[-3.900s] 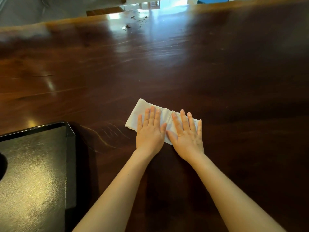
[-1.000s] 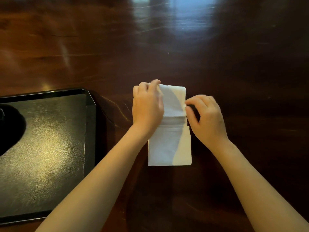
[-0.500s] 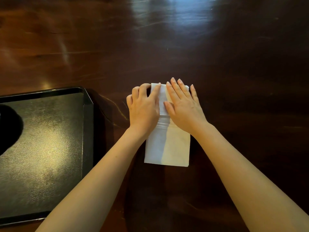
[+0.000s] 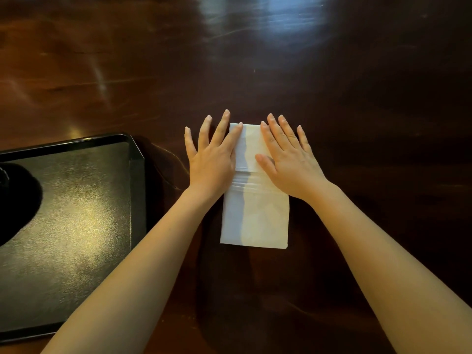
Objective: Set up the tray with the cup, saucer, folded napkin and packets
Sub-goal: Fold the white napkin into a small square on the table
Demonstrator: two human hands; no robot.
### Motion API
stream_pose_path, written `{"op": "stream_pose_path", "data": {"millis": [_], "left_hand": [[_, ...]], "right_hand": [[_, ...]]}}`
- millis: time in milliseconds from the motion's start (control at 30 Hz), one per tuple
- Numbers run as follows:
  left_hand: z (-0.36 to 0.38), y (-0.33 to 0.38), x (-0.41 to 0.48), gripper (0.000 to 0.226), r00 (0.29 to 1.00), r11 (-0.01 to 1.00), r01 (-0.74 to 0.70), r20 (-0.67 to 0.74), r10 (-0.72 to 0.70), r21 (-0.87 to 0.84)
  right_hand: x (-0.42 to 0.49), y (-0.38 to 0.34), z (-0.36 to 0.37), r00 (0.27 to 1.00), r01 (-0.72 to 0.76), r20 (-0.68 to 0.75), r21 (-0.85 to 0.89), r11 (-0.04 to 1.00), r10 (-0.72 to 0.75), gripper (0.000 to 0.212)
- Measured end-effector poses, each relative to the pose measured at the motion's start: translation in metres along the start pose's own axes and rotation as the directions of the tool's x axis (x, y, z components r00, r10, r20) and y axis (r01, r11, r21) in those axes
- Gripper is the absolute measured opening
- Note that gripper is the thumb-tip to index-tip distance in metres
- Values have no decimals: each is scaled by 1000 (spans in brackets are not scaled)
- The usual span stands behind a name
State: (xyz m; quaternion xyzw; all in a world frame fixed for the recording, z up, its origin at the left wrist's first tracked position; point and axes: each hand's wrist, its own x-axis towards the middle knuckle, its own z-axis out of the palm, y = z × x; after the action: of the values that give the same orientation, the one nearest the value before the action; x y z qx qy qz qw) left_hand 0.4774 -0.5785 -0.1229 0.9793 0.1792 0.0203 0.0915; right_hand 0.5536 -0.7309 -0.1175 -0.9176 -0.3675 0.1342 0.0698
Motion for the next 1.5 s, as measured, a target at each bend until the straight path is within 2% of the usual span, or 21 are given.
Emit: {"op": "stream_pose_path", "data": {"millis": [100,167,233,267,300,333,400,533,800,1033,1400,1500], "left_hand": [[-7,1,0,45,998,1000,-1,64,1,-10],[-12,4,-4,45,998,997,21,61,-16,-80],[-21,7,-17,45,997,968,64,-15,-70,-243],[-26,9,-29,44,994,944,74,-55,-97,-322],[-30,10,-43,42,990,924,85,-71,-120,-373],[-33,13,-57,40,989,913,103,-61,-138,-395],[-34,18,-80,37,986,895,153,6,-166,-420],[-25,21,-90,34,976,856,213,63,-209,-472],[-21,15,-82,8,983,872,142,-34,-178,-469],[-15,15,-76,7,971,886,130,-122,-204,-445],[-6,11,-73,6,973,923,19,-207,-106,-384],[-4,11,-75,13,966,926,22,-231,-116,-376]], "right_hand": [[1,3,-1,999,4,36,-14,1000,-3,63],[1,5,-8,996,19,88,48,999,-23,63],[-6,8,-22,997,-21,75,338,941,-5,58],[-14,9,-28,998,-66,26,504,861,61,53],[-24,10,-32,988,-85,-49,600,795,143,49],[-37,9,-35,969,-88,-131,609,788,210,43],[-64,5,-33,948,-73,-232,514,855,220,32],[-94,-7,-12,961,-78,-202,458,885,189,24],[-89,-21,0,902,-114,-304,514,850,306,13],[-80,-23,3,880,-108,-346,521,847,325,10],[-74,-23,18,865,-75,-410,467,881,290,7],[-74,-25,16,865,-90,-404,460,884,298,14]]}}
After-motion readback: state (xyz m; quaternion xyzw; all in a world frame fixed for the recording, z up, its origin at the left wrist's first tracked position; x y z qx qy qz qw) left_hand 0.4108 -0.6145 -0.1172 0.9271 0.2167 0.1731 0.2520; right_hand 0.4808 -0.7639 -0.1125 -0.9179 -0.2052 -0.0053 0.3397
